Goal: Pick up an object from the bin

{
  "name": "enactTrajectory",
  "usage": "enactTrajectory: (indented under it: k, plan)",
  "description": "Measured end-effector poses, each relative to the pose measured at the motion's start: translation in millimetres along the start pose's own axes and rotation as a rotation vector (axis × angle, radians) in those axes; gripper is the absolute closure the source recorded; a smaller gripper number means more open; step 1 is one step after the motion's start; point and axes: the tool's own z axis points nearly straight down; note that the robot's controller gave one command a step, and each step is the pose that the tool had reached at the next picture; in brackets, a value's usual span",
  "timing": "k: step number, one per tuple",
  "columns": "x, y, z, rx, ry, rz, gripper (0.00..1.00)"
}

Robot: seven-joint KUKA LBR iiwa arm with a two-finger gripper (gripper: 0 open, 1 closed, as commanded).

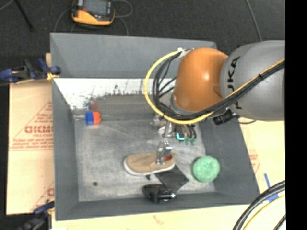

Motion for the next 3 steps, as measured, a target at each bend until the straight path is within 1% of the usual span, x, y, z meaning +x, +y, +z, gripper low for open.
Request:
enactTrajectory:
  k: [1, 2, 3]
  plan:
    - [-0.9, 0, -4, 0.000, -0.006, 0.001, 0.00]
    - [10.3, -18, 102, -0.004, 0.012, -0.012, 1.00]
    - [10.3, -18, 102, -0.004, 0.012, -0.011, 1.00]
